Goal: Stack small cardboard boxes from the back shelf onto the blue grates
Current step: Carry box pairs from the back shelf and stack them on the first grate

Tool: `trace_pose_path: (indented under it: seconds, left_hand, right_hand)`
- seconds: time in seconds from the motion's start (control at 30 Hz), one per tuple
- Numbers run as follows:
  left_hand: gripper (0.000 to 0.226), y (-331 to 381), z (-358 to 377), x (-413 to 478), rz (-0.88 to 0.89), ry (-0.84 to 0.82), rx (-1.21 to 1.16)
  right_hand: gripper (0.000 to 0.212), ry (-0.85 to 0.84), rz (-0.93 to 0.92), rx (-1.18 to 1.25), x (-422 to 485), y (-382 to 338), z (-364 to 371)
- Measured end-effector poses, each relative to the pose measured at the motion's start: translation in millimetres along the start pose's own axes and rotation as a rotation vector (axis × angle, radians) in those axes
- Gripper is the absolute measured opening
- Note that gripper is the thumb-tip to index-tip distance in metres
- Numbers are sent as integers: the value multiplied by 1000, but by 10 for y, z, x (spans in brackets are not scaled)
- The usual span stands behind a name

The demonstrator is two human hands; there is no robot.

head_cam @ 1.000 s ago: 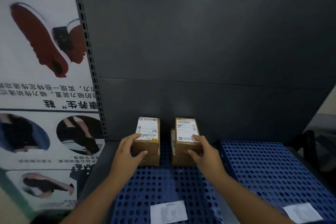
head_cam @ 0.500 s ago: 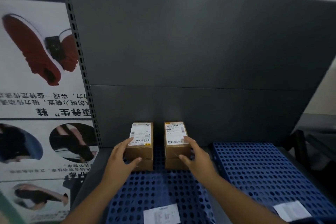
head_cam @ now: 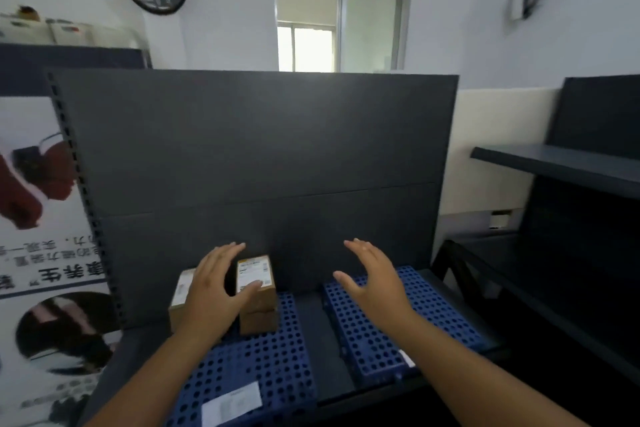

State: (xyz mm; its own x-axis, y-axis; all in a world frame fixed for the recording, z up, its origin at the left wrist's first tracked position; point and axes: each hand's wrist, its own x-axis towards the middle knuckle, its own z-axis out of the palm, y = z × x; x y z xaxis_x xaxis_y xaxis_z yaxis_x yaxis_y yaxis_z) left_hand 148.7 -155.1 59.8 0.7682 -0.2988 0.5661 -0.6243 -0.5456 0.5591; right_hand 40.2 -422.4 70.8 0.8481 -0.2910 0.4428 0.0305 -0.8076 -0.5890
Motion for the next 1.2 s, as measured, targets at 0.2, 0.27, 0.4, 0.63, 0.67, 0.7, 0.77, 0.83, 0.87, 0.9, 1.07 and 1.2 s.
trace_pose_path:
  seconds: [0.2, 0.27, 0.4, 0.63, 0.67, 0.7, 0.77, 0.83, 0.87, 0.9, 1.07, 1.2]
  left_hand:
    - [75, 1504, 354, -243, 334, -61, -38]
    - [75, 2047, 486, -381, 418, -65, -92]
    - [76, 3123, 756, -740, 554, -128, -236]
    - [82, 4671, 1172, -1316, 684, -219, -491]
    - [82, 4860, 1236, -1384, 694, -243, -525]
    - [81, 5037, 1304, -1439, 712, -259, -553]
    - [80, 5351, 1425, -1520, 754, -275, -601]
    - [79, 5610, 1559, -1544, 782, -299, -643]
    - [79, 5727, 1630, -1538, 787, -321, -662]
    - [80, 5837, 1705, -1517, 789, -349, -680]
    - [80, 6370, 2144, -1214, 794, -458, -735]
    - [80, 6806, 2525, -846, 827, -513, -747]
  right_hand:
    - [74, 181, -40, -176, -837, 189, -1353]
    - [74, 254, -41, -239, -1212, 245, -1823]
    - [72, 405, 10, -359, -1977, 356, -2756]
    - [71, 611, 157, -542, -3194, 457, -4149]
    - [72, 636, 179, -565, -3340, 466, -4315]
    - [72, 653, 203, -585, -3471, 473, -4472]
    - [72, 668, 251, -621, -3669, 494, -4745]
    - [71, 685, 295, -659, -3804, 518, -4983]
    - [70, 696, 318, -672, -3851, 535, -5097]
    - [69, 705, 338, -680, -3883, 557, -5203]
    - [70, 695, 424, -730, -3840, 766, -5687]
    - [72, 664, 509, -776, -3597, 1065, -6068]
